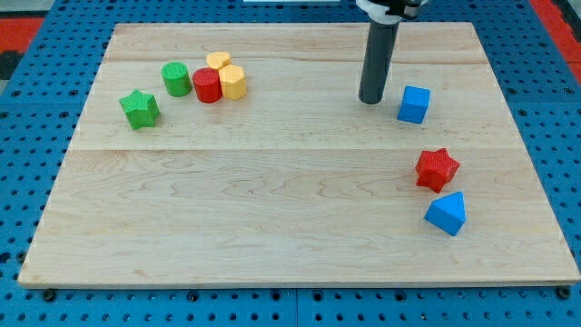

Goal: Move the blue cube to the top left of the red star

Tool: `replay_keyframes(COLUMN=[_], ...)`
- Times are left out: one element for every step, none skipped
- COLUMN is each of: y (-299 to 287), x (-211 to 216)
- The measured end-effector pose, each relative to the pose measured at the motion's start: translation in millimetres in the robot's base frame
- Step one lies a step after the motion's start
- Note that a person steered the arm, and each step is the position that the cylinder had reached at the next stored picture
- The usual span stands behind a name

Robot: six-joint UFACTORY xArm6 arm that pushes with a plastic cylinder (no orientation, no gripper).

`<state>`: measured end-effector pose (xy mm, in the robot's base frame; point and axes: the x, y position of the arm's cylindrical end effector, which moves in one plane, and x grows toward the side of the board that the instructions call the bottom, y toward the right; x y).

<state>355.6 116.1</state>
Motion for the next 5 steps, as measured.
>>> replay_keyframes(y=[53,71,115,103,86], x=[-3,-18,10,30,8])
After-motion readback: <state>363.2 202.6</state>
